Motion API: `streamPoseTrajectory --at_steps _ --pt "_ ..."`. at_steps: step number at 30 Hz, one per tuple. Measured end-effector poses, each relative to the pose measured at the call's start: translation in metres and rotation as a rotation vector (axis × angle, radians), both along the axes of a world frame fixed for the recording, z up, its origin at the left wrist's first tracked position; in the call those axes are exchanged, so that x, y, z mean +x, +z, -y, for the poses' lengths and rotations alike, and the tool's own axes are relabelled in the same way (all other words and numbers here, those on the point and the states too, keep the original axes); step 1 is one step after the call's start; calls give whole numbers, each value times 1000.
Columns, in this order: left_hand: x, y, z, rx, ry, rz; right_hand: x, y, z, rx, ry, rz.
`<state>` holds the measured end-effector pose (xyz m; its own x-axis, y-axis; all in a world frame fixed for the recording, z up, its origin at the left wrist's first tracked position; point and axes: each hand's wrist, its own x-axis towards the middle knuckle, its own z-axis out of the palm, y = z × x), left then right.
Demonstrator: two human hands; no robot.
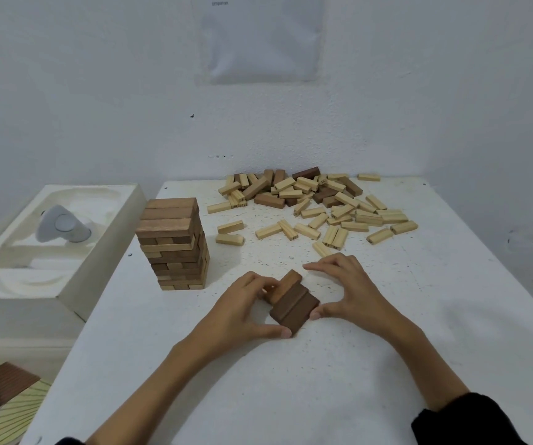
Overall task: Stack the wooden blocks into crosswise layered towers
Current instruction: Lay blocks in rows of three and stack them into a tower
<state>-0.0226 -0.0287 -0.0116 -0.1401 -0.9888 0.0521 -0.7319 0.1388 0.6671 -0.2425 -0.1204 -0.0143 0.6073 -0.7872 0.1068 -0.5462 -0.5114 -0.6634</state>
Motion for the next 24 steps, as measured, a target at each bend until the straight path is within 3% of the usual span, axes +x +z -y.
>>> streamPoseTrajectory --at_steps 7,11,13,17,24 --pt "13 13 6 47 -81 -85 -6 -2 -42 27 -152 112" --pt "14 8 22 142 -193 -78 4 -4 -59 -53 -110 -146" --pt "13 4 30 169 -211 -85 7 -8 -58 -102 -143 -183" --pt "12 1 34 130 -173 -101 8 -10 -51 -117 -138 -139" --pt "12 0 25 92 -143 -116 7 -4 -36 44 -30 7"
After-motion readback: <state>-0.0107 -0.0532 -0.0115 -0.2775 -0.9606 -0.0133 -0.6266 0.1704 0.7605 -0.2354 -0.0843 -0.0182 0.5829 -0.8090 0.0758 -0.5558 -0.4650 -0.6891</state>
